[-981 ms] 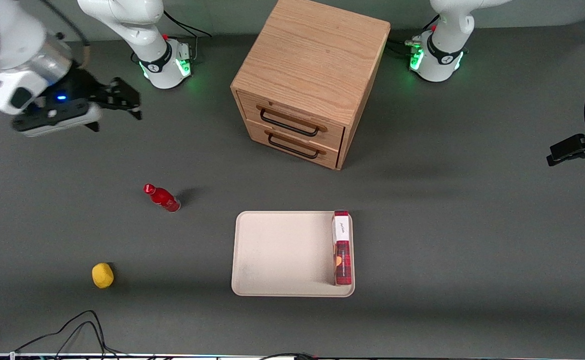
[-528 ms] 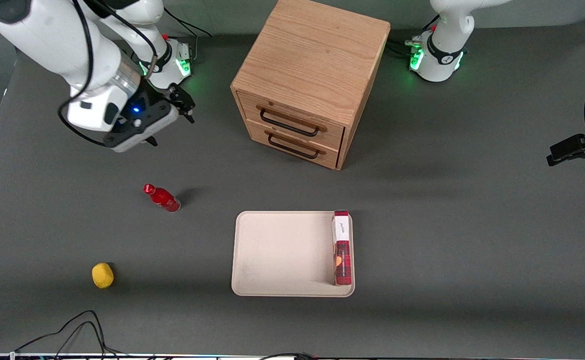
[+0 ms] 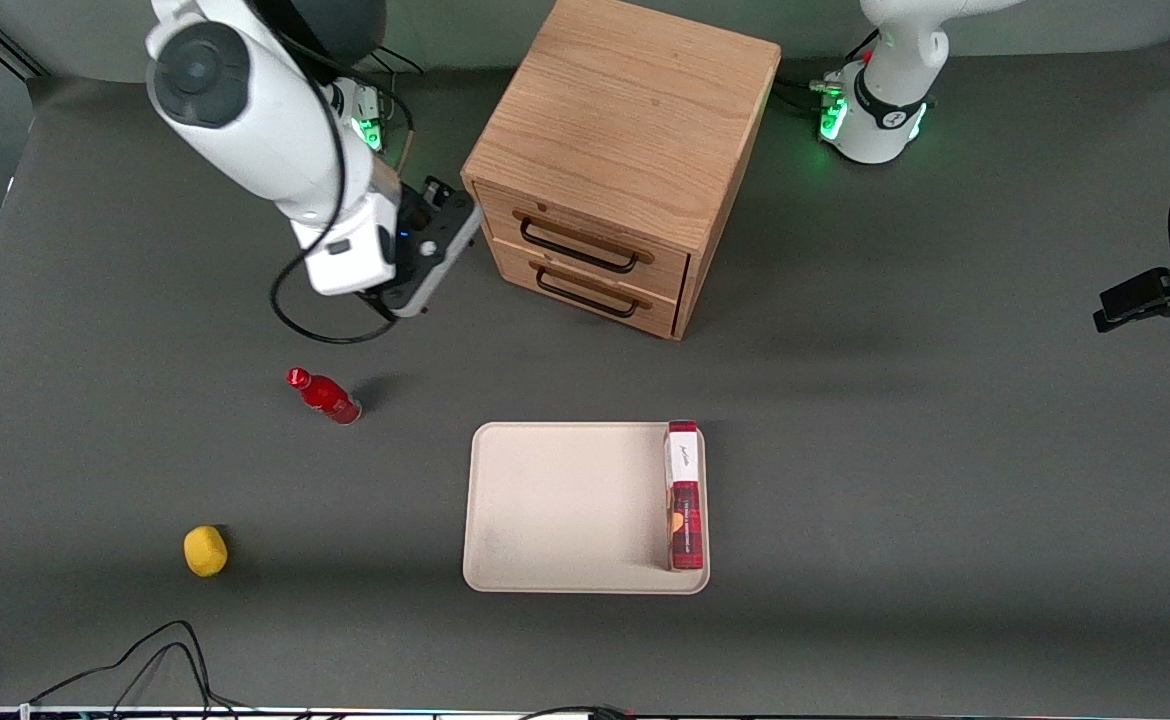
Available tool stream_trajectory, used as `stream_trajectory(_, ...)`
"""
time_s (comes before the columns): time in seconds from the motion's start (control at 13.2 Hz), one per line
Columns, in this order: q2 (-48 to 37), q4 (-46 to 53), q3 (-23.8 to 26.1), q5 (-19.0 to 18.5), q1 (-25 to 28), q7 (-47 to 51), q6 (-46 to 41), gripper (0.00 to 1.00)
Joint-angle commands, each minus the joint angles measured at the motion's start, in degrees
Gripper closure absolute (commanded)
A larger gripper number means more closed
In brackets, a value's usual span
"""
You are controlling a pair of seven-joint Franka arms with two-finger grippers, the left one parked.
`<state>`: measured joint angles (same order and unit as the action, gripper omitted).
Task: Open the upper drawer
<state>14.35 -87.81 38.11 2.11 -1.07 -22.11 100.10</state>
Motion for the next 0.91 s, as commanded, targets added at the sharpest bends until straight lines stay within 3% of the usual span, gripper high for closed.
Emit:
stream_trajectory(0.0, 4.7, 2.9, 0.0, -1.8, 2.8, -3.4, 2.5, 0.00)
stream_trajectory(0.83, 9.0, -0.4, 0.7, -2.2, 7.9, -3.6, 13.2, 0.00)
